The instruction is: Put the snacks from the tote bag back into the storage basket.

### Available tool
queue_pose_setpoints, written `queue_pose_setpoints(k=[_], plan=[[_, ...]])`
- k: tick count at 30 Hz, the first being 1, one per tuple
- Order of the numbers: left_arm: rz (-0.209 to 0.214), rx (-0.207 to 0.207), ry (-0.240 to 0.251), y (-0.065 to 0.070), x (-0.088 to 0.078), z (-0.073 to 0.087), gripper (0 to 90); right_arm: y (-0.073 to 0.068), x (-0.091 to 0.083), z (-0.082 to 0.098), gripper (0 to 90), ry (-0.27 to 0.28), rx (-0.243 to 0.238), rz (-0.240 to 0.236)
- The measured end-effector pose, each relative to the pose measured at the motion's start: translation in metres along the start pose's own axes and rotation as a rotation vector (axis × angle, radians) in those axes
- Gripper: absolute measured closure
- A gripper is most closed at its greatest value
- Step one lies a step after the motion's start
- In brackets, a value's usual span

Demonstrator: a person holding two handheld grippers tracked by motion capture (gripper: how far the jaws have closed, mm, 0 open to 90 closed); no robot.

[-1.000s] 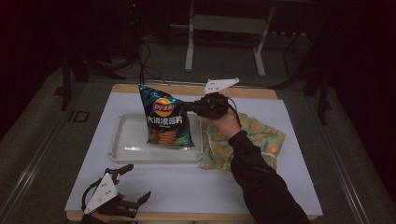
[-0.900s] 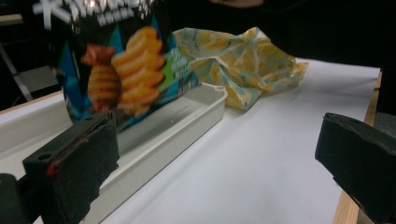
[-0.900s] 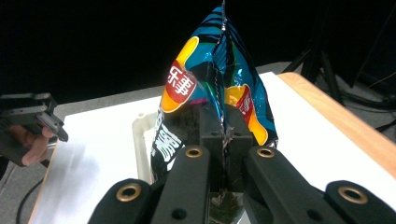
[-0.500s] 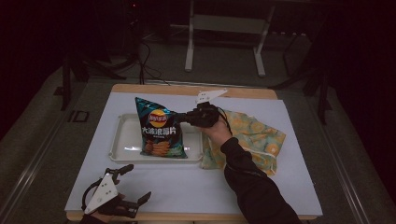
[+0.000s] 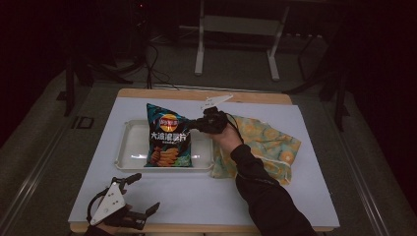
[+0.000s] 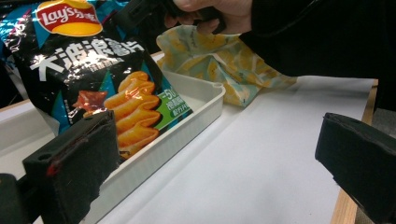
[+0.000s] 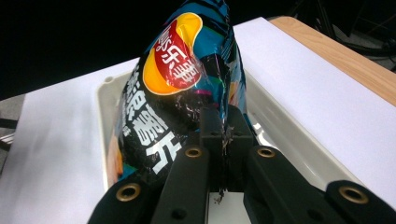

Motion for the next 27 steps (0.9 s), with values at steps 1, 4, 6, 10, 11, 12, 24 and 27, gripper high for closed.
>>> queue_pose_setpoints(k=[1,4,6,10,11,12,24,27], plan=[[0.000,0.000,0.001,0.000,0.000,0.000,0.1,0.001,0.002,0.000,89.3,-0.005,0.005,0.008],[-0.001,0.000,0.004,0.000,0.000,0.000,0.1,0.005,0.008,0.001,89.1,-0.020,0.020,0.018],[0.000,0.000,0.004,0.000,-0.001,0.000,0.1,0.007,0.013,0.003,88.9,-0.034,0.023,0.033],[0.002,0.000,0.005,0.000,0.000,0.000,0.1,0.014,0.021,0.008,88.6,-0.059,0.039,0.056],[0.003,0.000,0.003,0.000,0.000,0.000,0.1,0.016,0.024,0.009,88.6,-0.068,0.048,0.065],[0.004,0.001,0.002,0.000,0.000,0.000,0.1,0.018,0.026,0.010,88.3,-0.075,0.051,0.070],[0.007,0.001,0.004,0.000,0.000,0.000,0.1,0.029,0.047,0.018,81.4,-0.145,0.050,0.168],[0.009,0.001,0.002,0.001,0.000,0.000,0.1,0.032,0.051,0.022,80.7,-0.156,0.055,0.179]])
Point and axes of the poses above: each handheld gripper's, and its own axes: x roughly forward along the jaws, z roughly out of its underside, y roughly to its right, the point moved 5 cm from there along x, roughly forward along the jaws, and after that the axes turned 12 degrees about z, right-handed, at the moved point
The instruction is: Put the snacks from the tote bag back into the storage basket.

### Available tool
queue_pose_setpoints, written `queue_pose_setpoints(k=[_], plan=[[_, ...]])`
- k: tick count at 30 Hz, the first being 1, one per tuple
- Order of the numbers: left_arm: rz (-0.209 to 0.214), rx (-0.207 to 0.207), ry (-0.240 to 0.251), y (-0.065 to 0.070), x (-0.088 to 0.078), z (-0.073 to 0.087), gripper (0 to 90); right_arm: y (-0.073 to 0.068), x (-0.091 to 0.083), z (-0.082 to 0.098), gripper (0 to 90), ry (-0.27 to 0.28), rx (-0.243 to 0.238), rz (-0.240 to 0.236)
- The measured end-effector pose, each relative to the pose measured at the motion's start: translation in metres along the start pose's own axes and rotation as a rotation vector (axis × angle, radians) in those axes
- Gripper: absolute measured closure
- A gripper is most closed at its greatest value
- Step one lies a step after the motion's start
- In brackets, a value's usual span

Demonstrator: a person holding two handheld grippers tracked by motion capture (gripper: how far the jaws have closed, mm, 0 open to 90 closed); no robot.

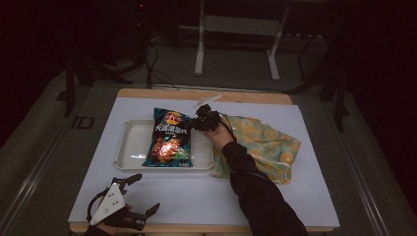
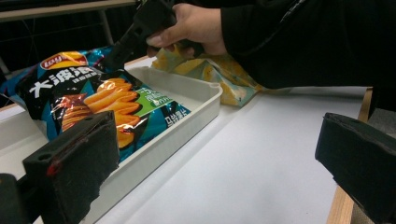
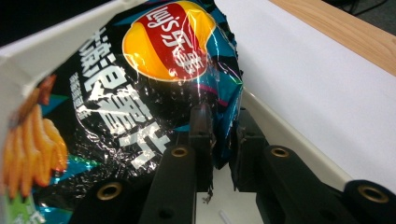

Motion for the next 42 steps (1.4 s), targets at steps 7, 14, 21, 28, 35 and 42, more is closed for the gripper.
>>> queue_pose_setpoints(k=[7,14,21,28,35,42], plan=[[0.005,0.000,-0.003,0.000,0.000,0.000,0.1,0.004,0.005,0.003,77.8,-0.022,0.005,0.008],[0.003,0.000,-0.002,0.000,0.000,0.000,0.2,0.005,-0.009,-0.008,61.3,0.015,0.007,0.026],[0.001,-0.001,-0.003,0.000,0.000,0.000,0.2,0.008,-0.033,-0.017,51.3,0.059,-0.007,0.040],[-0.002,-0.001,-0.008,0.000,0.000,0.001,0.2,0.003,-0.063,-0.014,39.3,0.091,-0.038,0.007],[-0.004,-0.002,-0.013,0.000,0.001,0.001,0.1,0.014,-0.084,-0.009,17.7,0.104,0.040,-0.034],[-0.006,-0.006,-0.011,-0.001,0.001,0.001,0.2,0.028,-0.105,0.005,15.5,0.123,0.034,0.017]])
Point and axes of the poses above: each handheld gripper's, and its own axes: x roughly forward along the jaws, z roughly out of its underside, y roughly to its right, the point moved 5 cm from there along x, roughly forward along the jaws, and after that the axes turned 12 degrees about z, right-handed, at the moved point
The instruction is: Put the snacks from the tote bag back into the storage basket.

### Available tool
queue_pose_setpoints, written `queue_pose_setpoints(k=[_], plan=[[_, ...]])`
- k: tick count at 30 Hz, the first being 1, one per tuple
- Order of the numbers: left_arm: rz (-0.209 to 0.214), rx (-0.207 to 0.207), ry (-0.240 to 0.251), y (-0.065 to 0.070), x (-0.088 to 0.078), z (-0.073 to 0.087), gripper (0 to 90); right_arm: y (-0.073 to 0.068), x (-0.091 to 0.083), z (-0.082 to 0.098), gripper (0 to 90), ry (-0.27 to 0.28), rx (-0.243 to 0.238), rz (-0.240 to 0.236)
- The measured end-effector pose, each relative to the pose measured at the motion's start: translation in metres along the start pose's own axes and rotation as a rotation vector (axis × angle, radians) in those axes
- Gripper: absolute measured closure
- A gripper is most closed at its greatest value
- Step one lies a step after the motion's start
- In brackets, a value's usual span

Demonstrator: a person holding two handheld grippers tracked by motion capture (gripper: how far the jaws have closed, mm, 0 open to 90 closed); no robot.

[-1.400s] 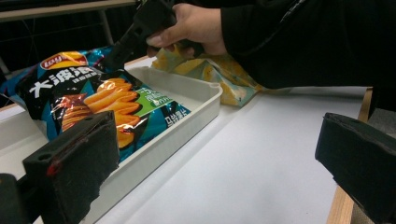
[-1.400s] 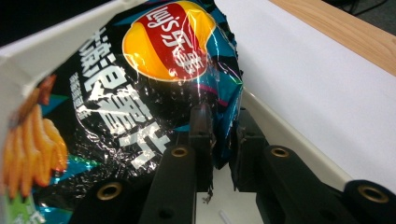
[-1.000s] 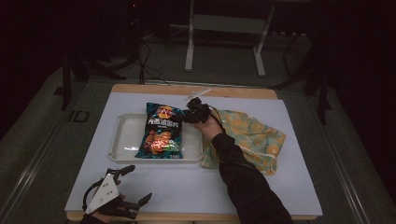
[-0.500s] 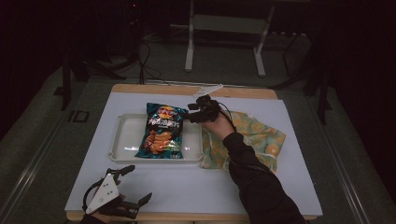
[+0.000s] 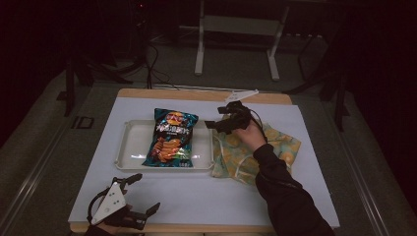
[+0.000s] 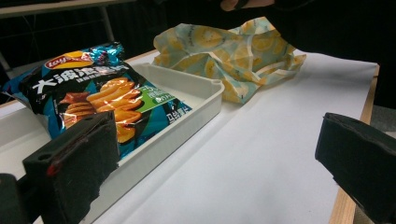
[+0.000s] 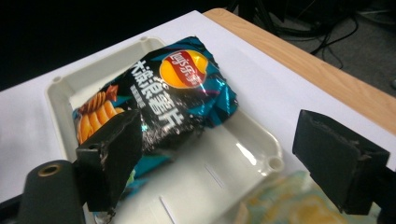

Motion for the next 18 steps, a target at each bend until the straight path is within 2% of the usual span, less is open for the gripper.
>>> queue_pose_setpoints(k=[8,18], plan=[[-0.002,-0.001,-0.001,0.000,0.000,0.000,0.1,0.015,-0.025,0.012,15.1,0.017,0.013,0.029],[-0.003,0.001,-0.004,0.000,0.000,0.000,0.1,0.024,-0.061,0.027,14.5,0.051,0.005,0.068]])
Point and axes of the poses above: each handheld gripper's, and its own axes: x roughly forward along the jaws, z roughly out of its underside, y roughly to its right, the point moved 5 cm from there along x, roughly forward along the jaws, and after that the axes turned 12 degrees about z, right-handed, at the moved point
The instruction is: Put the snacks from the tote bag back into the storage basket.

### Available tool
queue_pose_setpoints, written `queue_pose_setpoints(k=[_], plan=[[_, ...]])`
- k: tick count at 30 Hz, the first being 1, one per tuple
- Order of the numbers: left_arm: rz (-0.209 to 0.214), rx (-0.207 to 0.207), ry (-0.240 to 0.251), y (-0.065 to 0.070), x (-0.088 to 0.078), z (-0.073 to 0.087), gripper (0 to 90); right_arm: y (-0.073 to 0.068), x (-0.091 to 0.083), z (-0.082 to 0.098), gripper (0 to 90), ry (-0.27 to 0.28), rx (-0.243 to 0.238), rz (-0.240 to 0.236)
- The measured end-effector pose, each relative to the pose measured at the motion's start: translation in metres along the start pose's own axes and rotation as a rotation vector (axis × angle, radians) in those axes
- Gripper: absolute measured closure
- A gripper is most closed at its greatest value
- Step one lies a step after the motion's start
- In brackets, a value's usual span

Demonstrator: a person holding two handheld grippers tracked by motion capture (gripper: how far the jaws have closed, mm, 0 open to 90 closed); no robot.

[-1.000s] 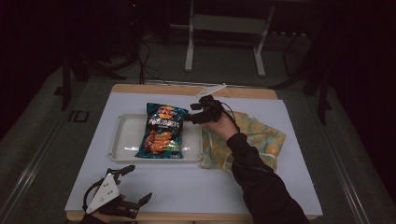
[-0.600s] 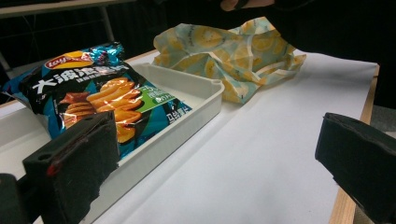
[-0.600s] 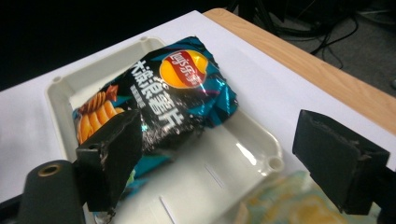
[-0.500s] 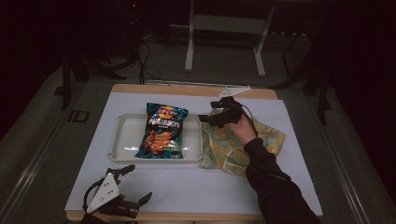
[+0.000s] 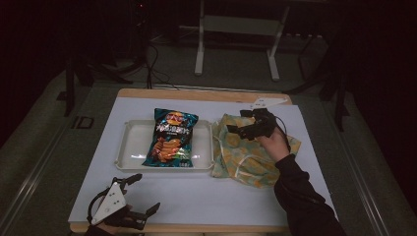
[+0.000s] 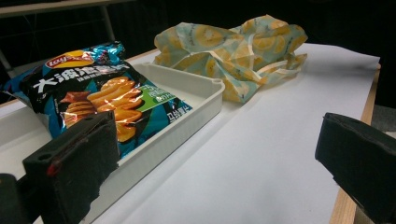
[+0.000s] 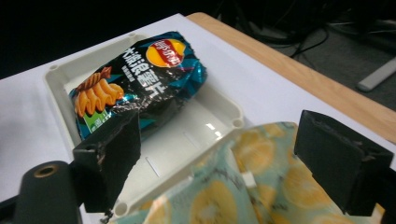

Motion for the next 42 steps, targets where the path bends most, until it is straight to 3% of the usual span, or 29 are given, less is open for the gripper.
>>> queue_pose_setpoints(k=[7,13,23,29,36,39,42], plan=[[-0.001,0.002,-0.002,0.000,0.000,0.000,0.2,0.011,-0.025,0.016,14.3,0.021,0.022,0.036],[0.000,0.002,-0.005,0.000,0.000,0.000,0.2,0.024,-0.045,0.033,14.3,0.035,0.037,0.119],[-0.002,0.002,-0.007,0.000,0.001,0.000,0.2,0.034,-0.072,0.066,14.0,0.050,0.069,0.188],[-0.004,0.002,-0.010,0.000,0.001,0.001,0.1,0.042,-0.093,0.087,13.6,0.082,0.076,0.297],[-0.004,0.001,-0.011,0.000,0.001,0.001,0.1,0.046,-0.106,0.103,13.6,0.083,0.116,0.318],[-0.003,0.001,-0.011,0.000,0.001,0.001,0.2,0.046,-0.111,0.110,13.6,0.074,0.116,0.351],[-0.002,0.001,-0.010,0.000,0.001,0.001,0.2,0.047,-0.116,0.119,13.7,0.095,0.150,0.380]])
Point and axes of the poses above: each handheld gripper's, and its own axes: x roughly forward along the jaws, z roughly out of its underside, y roughly to its right, the point moved 5 cm from there along x, roughly forward along the jaws, and after that the axes turned 12 degrees about z, right-handed, at the moved point
